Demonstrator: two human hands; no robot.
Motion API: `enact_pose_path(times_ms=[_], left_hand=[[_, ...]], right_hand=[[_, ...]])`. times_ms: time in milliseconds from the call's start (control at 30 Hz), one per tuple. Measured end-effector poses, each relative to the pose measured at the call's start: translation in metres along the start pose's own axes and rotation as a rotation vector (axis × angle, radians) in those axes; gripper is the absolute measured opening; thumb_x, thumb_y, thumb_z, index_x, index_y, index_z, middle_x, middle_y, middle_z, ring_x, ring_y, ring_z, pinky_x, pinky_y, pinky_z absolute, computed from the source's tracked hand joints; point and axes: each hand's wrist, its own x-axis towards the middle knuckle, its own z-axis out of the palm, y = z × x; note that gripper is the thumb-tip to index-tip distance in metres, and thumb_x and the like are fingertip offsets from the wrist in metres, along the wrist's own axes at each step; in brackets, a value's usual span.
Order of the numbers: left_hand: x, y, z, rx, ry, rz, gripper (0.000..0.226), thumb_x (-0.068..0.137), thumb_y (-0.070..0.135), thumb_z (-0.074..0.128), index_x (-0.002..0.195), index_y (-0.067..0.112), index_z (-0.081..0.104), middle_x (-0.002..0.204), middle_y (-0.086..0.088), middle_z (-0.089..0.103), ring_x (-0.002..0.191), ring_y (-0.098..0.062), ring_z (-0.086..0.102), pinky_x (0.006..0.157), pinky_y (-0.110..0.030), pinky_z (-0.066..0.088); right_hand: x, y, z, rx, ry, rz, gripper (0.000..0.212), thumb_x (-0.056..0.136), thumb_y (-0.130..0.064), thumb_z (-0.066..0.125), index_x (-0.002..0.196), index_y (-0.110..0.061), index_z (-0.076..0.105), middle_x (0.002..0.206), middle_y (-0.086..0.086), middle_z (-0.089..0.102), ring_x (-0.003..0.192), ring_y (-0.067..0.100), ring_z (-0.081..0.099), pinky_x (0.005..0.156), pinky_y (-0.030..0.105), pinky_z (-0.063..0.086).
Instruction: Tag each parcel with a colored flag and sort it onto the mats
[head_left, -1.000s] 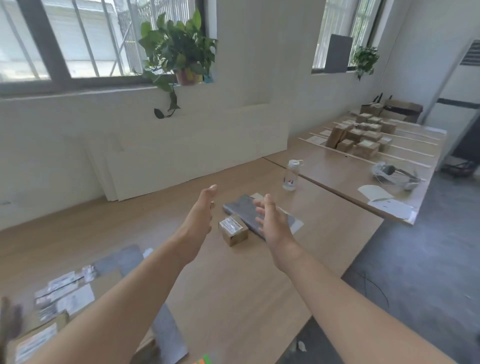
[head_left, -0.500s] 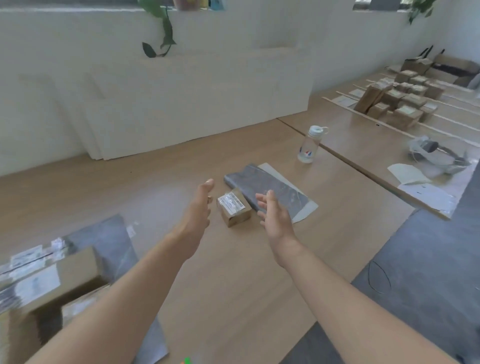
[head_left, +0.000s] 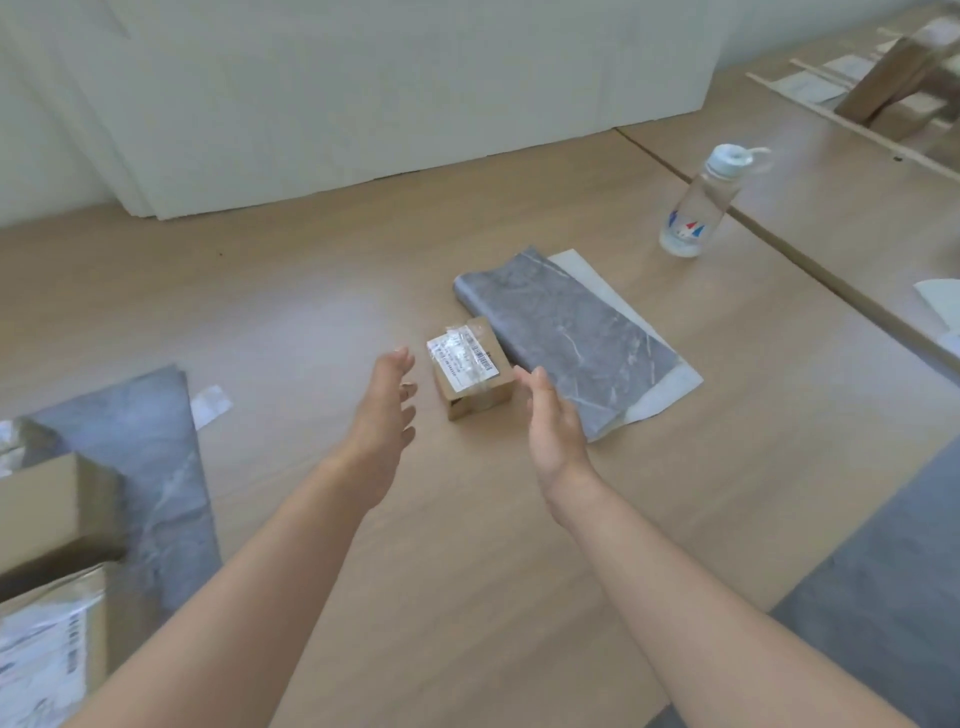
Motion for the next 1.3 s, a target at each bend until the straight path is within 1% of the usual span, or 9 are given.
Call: enact_pose_path(times_ms=[100,267,400,500,633,767,867,1000,1300], left_hand=[[0.028,-0.015,0.008,-0.003,0.014,-0.028,0.058,0.098,0.06,0.035,0.149,0.033,0.045,0.151,-0.003,0.043,0.141,-0.025,0.039,0.119,-0.046,0.028],[0.062,-0.035,0.014,-0.034,0.036,-0.056,0.059,0.099,0.058,0.035,0.151,0.032,0.042,0.156,-0.002,0.04,0.144,-0.022,0.037,0.121,-0.045,0.026],[0.075,-0.045,0.019,-0.067,0.031,-0.078,0.06,0.1,0.055,0.034,0.153,0.029,0.039,0.16,-0.001,0.035,0.147,-0.019,0.034,0.123,-0.045,0.024],[0.079,-0.049,0.019,-0.087,0.031,-0.077,0.059,0.101,0.055,0.034,0.153,0.027,0.04,0.157,0.0,0.04,0.145,-0.019,0.038,0.122,-0.043,0.026],[0.076,-0.05,0.015,-0.08,0.065,-0.066,0.059,0.101,0.055,0.035,0.149,0.022,0.043,0.141,0.0,0.052,0.134,-0.023,0.048,0.12,-0.042,0.03],[0.063,-0.051,0.009,-0.031,0.071,-0.077,0.063,0.101,0.057,0.034,0.146,0.015,0.047,0.132,-0.002,0.056,0.124,-0.025,0.054,0.117,-0.04,0.034],[0.048,-0.051,0.005,0.002,0.029,-0.054,0.06,0.102,0.056,0.031,0.137,0.015,0.058,0.127,-0.001,0.059,0.118,-0.023,0.058,0.116,-0.037,0.037],[0.02,-0.036,-0.001,0.022,0.018,-0.003,0.057,0.103,0.055,0.031,0.122,0.016,0.069,0.125,0.001,0.064,0.114,-0.023,0.062,0.107,-0.031,0.042],[-0.067,0.024,-0.033,0.005,-0.034,0.101,0.056,0.1,0.059,0.035,0.125,0.018,0.065,0.131,0.002,0.063,0.12,-0.026,0.061,0.115,-0.04,0.038]], right_hand=[[0.026,0.016,0.0,0.004,-0.015,-0.01,0.046,0.11,-0.045,0.032,0.146,-0.027,0.055,0.124,-0.031,0.05,0.11,-0.016,0.042,0.099,0.015,0.026],[0.06,0.036,0.009,-0.029,-0.023,-0.002,0.05,0.108,-0.048,0.036,0.152,-0.028,0.046,0.16,-0.014,0.038,0.143,-0.001,0.033,0.119,0.024,0.024],[0.079,0.046,0.008,-0.039,-0.072,0.011,0.055,0.108,-0.048,0.035,0.159,-0.027,0.034,0.162,-0.015,0.032,0.14,-0.004,0.03,0.108,0.018,0.021],[0.081,0.048,0.015,-0.057,-0.06,0.018,0.063,0.105,-0.056,0.036,0.16,-0.024,0.032,0.164,-0.011,0.031,0.148,0.004,0.029,0.114,0.021,0.02],[0.079,0.056,0.022,-0.124,-0.034,0.021,0.065,0.089,-0.071,0.034,0.135,-0.033,0.06,0.15,-0.005,0.049,0.139,0.009,0.042,0.122,0.041,0.029],[0.063,0.049,0.016,-0.13,-0.07,0.056,0.022,0.106,-0.052,0.036,0.108,-0.044,0.056,0.133,-0.007,0.045,0.12,0.004,0.044,0.108,0.026,0.029],[0.047,0.041,0.015,-0.132,-0.075,0.038,0.026,0.107,-0.046,0.035,0.096,-0.042,0.059,0.124,-0.009,0.052,0.11,0.004,0.049,0.095,0.021,0.034],[0.023,0.025,0.016,-0.103,-0.059,-0.004,0.037,0.106,-0.046,0.035,0.113,-0.026,0.065,0.103,-0.02,0.066,0.095,-0.009,0.057,0.074,0.011,0.037],[-0.062,-0.038,0.027,-0.039,0.017,-0.062,0.033,0.101,-0.051,0.041,0.109,-0.023,0.057,0.107,-0.006,0.069,0.103,0.011,0.062,0.093,0.034,0.049]])
